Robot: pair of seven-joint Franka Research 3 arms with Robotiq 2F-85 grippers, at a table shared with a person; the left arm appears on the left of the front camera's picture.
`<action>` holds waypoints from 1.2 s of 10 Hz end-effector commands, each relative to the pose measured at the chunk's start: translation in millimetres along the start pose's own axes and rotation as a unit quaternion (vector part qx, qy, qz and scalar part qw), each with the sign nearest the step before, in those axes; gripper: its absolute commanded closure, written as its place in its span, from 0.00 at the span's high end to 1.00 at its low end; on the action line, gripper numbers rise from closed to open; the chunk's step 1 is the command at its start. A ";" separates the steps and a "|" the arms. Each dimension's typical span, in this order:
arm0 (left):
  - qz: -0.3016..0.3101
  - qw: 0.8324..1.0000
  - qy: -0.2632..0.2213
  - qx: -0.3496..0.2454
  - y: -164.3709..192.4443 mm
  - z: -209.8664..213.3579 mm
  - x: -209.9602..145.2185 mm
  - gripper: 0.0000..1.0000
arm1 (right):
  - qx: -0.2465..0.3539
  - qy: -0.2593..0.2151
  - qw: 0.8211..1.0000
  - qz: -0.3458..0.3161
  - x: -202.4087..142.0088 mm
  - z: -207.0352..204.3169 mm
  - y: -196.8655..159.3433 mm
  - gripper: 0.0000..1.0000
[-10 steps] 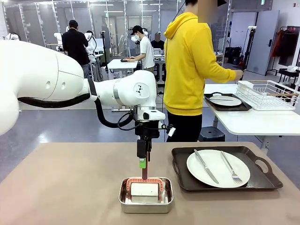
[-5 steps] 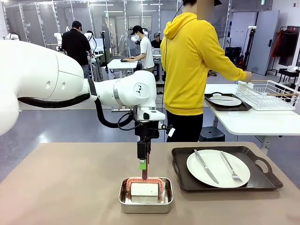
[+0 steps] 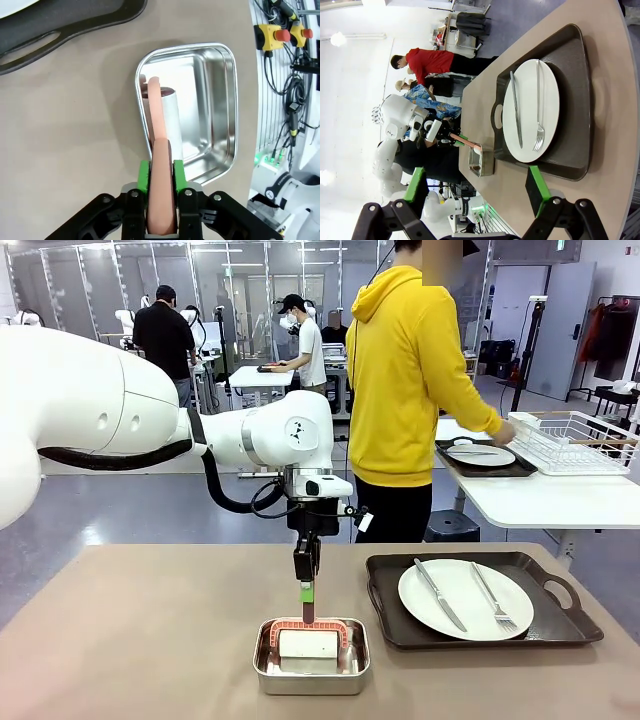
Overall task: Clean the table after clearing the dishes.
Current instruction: When the left (or right) Handle tray is removed, use the left hand (or right hand) to clean the left (or right) side of the table with the Lint Roller.
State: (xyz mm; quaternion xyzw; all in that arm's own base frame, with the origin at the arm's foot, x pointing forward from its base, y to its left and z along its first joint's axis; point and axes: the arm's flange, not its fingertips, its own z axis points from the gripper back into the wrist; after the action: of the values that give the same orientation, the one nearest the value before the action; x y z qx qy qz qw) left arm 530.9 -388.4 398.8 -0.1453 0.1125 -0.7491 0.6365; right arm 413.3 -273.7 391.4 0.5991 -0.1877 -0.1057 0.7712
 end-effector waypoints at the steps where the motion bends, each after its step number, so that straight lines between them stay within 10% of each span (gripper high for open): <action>1: 0.013 1.000 -0.007 -0.007 -9.3 -0.2 -3.0 0.01 | 0.003 0.001 1.000 0.003 -1.1 1.1 3.7 1.00; 9: 0.119 0.989 -0.086 0.022 -88.9 96.1 -32.4 0.00 | 0.003 0.001 1.000 0.003 -1.1 1.1 3.7 1.00; 12: 0.291 0.944 -0.141 0.058 -109.4 126.7 -68.8 0.00 | 0.003 0.001 1.000 0.003 -1.1 1.1 3.7 1.00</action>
State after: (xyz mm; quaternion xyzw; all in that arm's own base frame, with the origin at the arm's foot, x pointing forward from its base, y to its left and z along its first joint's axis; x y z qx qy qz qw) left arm 500.2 -311.3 567.9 -0.1777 0.0248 -0.5700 0.8018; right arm 413.1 -274.0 391.5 0.5990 -0.1880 -0.1059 0.7711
